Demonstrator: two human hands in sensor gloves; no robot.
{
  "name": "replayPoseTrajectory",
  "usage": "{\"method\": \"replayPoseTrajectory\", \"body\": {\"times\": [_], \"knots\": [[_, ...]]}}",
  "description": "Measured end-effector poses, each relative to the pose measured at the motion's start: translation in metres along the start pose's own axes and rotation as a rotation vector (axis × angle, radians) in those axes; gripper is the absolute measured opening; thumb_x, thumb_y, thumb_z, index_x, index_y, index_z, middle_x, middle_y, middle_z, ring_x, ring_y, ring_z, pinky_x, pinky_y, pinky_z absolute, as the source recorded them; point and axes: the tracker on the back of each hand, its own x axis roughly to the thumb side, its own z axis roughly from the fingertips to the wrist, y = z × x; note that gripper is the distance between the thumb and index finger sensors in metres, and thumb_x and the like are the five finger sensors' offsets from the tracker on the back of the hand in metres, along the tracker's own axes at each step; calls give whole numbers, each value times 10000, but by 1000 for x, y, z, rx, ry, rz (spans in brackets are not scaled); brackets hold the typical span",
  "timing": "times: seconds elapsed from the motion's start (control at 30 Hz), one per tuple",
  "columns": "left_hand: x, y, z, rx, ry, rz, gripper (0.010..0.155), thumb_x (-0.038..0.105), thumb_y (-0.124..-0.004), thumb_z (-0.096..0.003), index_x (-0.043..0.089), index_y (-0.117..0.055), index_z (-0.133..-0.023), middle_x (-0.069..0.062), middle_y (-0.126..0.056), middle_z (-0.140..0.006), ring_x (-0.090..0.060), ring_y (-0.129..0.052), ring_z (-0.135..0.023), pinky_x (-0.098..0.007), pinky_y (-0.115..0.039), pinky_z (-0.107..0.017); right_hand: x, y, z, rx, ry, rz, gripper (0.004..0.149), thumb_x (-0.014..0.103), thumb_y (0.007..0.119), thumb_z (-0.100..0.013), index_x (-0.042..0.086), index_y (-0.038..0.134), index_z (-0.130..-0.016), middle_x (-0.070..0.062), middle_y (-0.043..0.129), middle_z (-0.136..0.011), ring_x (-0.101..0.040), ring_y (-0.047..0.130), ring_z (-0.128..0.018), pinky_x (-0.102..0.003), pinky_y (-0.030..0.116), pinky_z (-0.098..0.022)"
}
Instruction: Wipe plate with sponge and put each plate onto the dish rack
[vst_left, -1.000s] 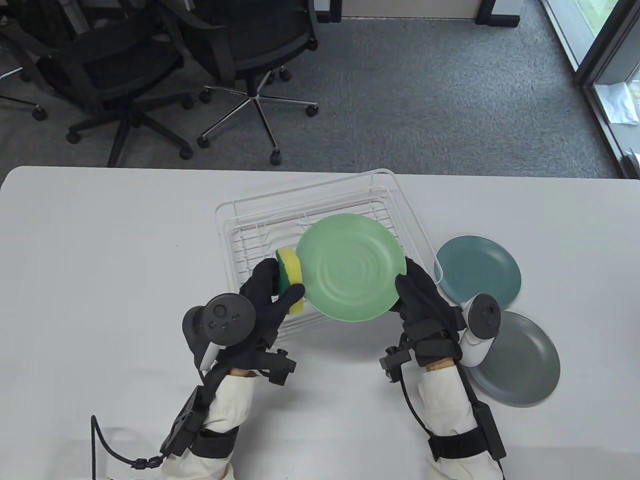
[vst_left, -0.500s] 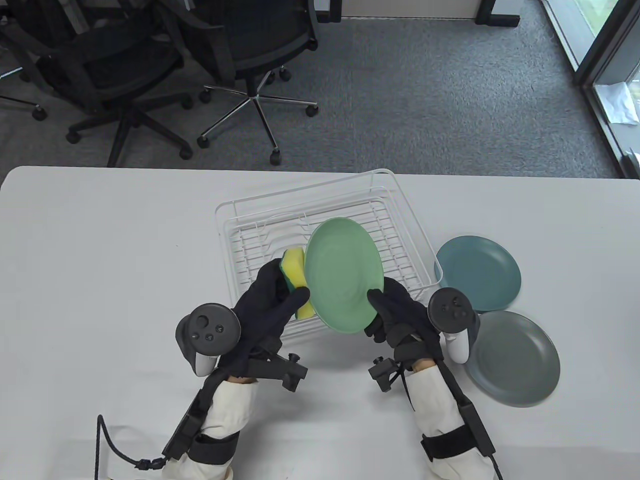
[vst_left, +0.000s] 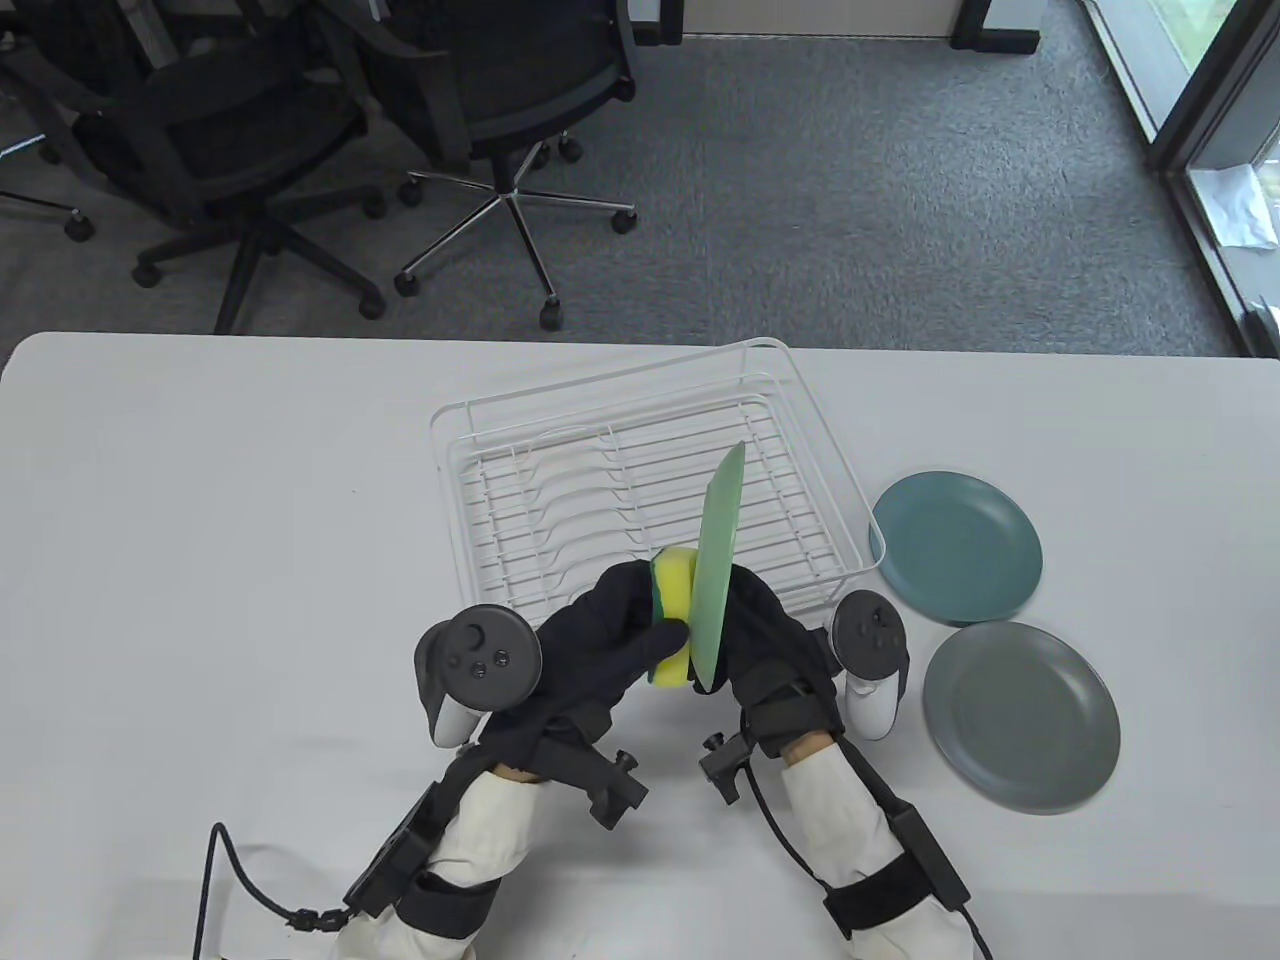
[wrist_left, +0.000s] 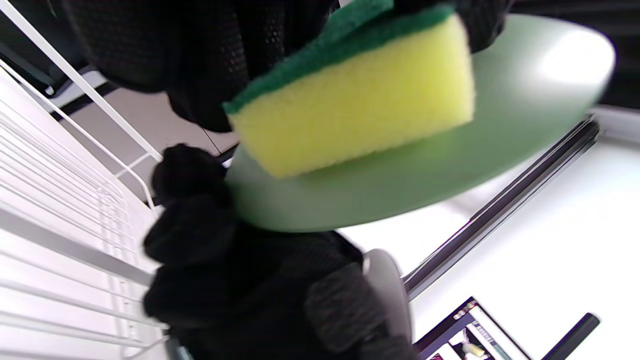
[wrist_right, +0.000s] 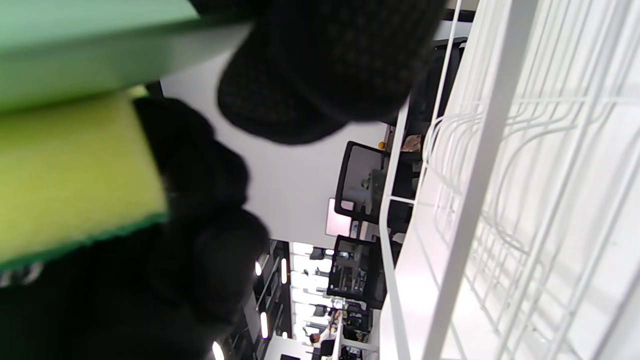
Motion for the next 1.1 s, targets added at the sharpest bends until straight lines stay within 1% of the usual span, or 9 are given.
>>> {"method": "replayPoseTrajectory", "body": {"times": [0.1, 0.23, 0.4, 0.53, 0.6, 0.67, 0.83, 0.9, 1.1], "knots": [[-3, -4, 0, 3, 36, -10, 735, 524, -684, -527, -22, -676, -1018, -224, -934, -828, -391, -977, -662, -505, -852, -481, -1, 3, 0, 18, -19, -14, 525, 279, 551, -662, -102, 501, -1020, -121, 877, -627, -84, 944, -383, -131, 867, -264], [-10, -8, -1, 54, 88, -147, 726, 513, -664, -522, -24, -680, -1010, -223, -936, -805, -382, -980, -640, -502, -854, -464, 0, 10, 1, 51, -28, -18, 522, 277, 556, -660, -76, 502, -1042, -120, 880, -598, -75, 925, -349, -136, 851, -235], [-24, -6, -5, 34, 144, -69, 725, 514, -648, -525, -29, -689, -1003, -216, -944, -786, -373, -983, -625, -497, -856, -454, 0, 12, -1, 75, -45, -5, 512, 277, 572, -654, -56, 534, -1041, -120, 887, -570, -67, 915, -319, -142, 845, -208], [-36, -2, -4, 71, 189, -52, 727, 514, -645, -522, -13, -675, -1022, -213, -945, -787, -370, -984, -624, -496, -856, -454, -2, 15, -2, 87, -48, 44, 482, 273, 595, -639, -38, 615, -1006, -121, 904, -526, -65, 915, -278, -146, 842, -172], [-43, 2, -5, 95, 202, -47, 725, 515, -642, -520, 3, -670, -1032, -214, -945, -794, -372, -985, -627, -496, -858, -456, -3, 17, -3, 127, -36, 44, 469, 266, 598, -638, -46, 646, -985, -113, 911, -500, -56, 913, -256, -146, 840, -154], [-48, 6, -5, 90, 209, -5, 723, 518, -638, -522, 17, -670, -1042, -214, -945, -802, -374, -984, -636, -496, -858, -463, -3, 19, -4, 158, -29, 49, 461, 257, 598, -636, -55, 668, -968, -114, 915, -482, -55, 910, -242, -147, 838, -140], [-58, 18, -5, 118, 154, 182, 708, 513, -652, -519, 57, -684, -1060, -215, -937, -856, -397, -973, -693, -515, -846, -510, 2, 20, -4, 168, -69, 92, 439, 255, 605, -635, -44, 705, -941, -111, 919, -467, -54, 907, -228, -148, 834, -130], [-58, 25, -6, 120, 125, 228, 704, 513, -654, -519, 65, -686, -1061, -209, -935, -865, -394, -971, -700, -512, -844, -517, 4, 20, -4, 183, -76, 90, 434, 252, 609, -635, -43, 714, -934, -113, 920, -462, -56, 907, -224, -150, 834, -126], [-47, 45, -1, 216, 38, 248, 689, 507, -677, -517, 98, -693, -1071, -206, -919, -902, -401, -956, -730, -515, -835, -539, 4, 18, -4, 169, -73, 138, 420, 248, 623, -627, -34, 742, -915, -120, 926, -448, -65, 910, -210, -156, 833, -115]]}}
